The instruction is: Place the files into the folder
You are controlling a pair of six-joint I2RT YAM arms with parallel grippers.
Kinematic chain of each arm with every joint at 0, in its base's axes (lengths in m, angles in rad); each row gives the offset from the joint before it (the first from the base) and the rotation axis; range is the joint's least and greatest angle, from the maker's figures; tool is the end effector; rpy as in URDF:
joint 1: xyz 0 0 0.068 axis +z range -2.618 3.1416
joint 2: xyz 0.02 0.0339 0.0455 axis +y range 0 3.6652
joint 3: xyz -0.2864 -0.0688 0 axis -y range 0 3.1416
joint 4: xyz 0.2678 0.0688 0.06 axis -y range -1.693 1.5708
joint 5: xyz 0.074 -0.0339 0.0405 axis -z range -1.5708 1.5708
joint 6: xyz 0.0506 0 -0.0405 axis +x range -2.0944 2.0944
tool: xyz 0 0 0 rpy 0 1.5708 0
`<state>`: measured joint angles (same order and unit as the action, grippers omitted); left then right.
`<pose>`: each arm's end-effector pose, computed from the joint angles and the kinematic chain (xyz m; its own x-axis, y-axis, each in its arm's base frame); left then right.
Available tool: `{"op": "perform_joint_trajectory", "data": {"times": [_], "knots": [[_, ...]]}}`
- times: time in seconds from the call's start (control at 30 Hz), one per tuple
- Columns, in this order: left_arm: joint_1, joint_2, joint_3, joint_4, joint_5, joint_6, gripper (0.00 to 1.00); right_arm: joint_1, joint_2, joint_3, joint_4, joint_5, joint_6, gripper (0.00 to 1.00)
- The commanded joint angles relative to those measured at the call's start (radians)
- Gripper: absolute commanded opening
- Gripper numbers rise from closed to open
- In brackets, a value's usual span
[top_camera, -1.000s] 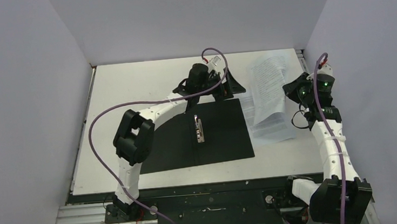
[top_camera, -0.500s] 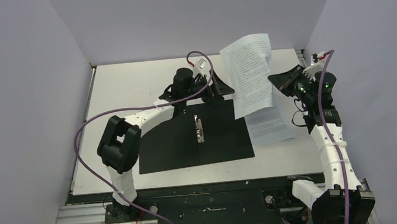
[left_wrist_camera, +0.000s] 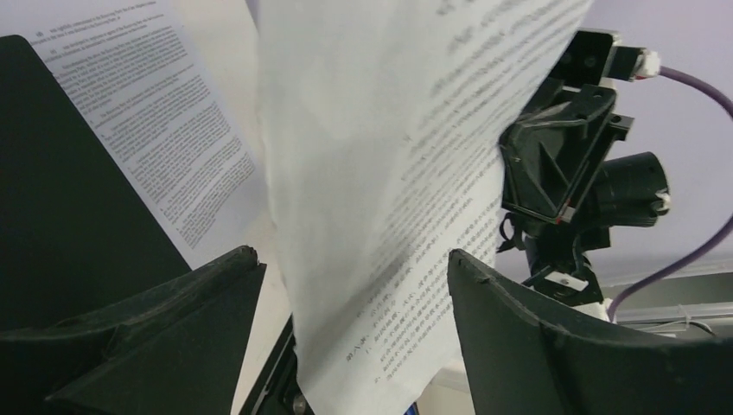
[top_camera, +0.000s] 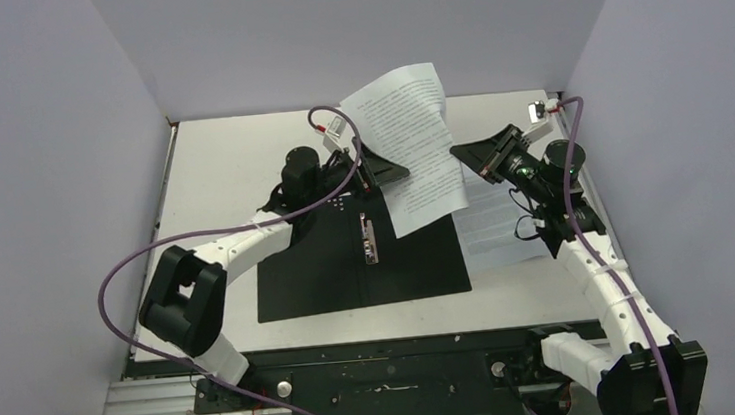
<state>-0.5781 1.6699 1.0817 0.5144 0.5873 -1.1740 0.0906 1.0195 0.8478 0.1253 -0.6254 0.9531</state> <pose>0.3366 -0.2531 0.2913 -0.8702 -0.3489 -0.3477 0.2977 0.1899 -0.9356 0.2553 0.0529 0.3655 -0.5613 0.6126 -0.5564 -0.3421 0.4404 0.8301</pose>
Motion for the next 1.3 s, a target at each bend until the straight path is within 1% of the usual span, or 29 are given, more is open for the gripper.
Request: {"op": "perform_joint_trajectory", "data": {"times": [0.0, 0.1, 0.27, 0.37, 0.43, 0.53, 0.6, 0.67, 0.7, 0.8, 0.93, 1.03, 1.07, 1.17, 1.27], "knots": [[0.022, -0.117, -0.070, 0.151, 0.010, -0.028, 0.75, 0.031, -0.030, -0.017, 0.105, 0.025, 0.035, 0.05], [0.028, -0.157, -0.116, 0.178, 0.006, -0.032, 0.66, 0.042, -0.036, -0.025, 0.112, 0.031, 0.042, 0.05], [0.040, -0.194, -0.165, 0.208, 0.011, -0.030, 0.48, 0.057, -0.049, -0.039, 0.118, 0.033, 0.048, 0.05], [0.045, -0.213, -0.179, 0.216, 0.012, -0.020, 0.40, 0.067, -0.064, -0.055, 0.126, 0.025, 0.055, 0.05], [0.047, -0.223, -0.185, 0.219, 0.011, -0.013, 0.37, 0.073, -0.076, -0.067, 0.121, 0.026, 0.053, 0.05], [0.047, -0.237, -0.187, 0.220, 0.012, -0.001, 0.23, 0.083, -0.092, -0.087, 0.119, 0.026, 0.053, 0.05], [0.047, -0.248, -0.190, 0.220, 0.012, 0.006, 0.10, 0.088, -0.099, -0.095, 0.114, 0.025, 0.050, 0.05], [0.047, -0.260, -0.197, 0.225, 0.012, 0.015, 0.07, 0.092, -0.108, -0.101, 0.104, 0.022, 0.041, 0.05], [0.047, -0.267, -0.201, 0.225, 0.014, 0.025, 0.00, 0.093, -0.112, -0.102, 0.097, 0.020, 0.034, 0.05], [0.049, -0.279, -0.206, 0.216, 0.034, 0.047, 0.00, 0.095, -0.120, -0.101, 0.076, 0.016, 0.000, 0.06], [0.049, -0.319, -0.226, 0.241, 0.066, 0.051, 0.00, 0.095, -0.129, -0.110, 0.070, 0.014, -0.060, 0.22], [0.049, -0.365, -0.223, 0.220, 0.093, 0.066, 0.00, 0.095, -0.128, -0.128, 0.108, -0.013, -0.069, 0.38], [0.049, -0.380, -0.218, 0.196, 0.104, 0.078, 0.00, 0.096, -0.128, -0.134, 0.116, -0.017, -0.072, 0.42], [0.049, -0.432, -0.195, 0.112, 0.133, 0.134, 0.00, 0.094, -0.141, -0.137, 0.129, -0.028, -0.087, 0.63], [0.048, -0.481, -0.172, 0.009, 0.153, 0.199, 0.00, 0.094, -0.158, -0.127, 0.118, -0.041, -0.128, 0.78]]}}
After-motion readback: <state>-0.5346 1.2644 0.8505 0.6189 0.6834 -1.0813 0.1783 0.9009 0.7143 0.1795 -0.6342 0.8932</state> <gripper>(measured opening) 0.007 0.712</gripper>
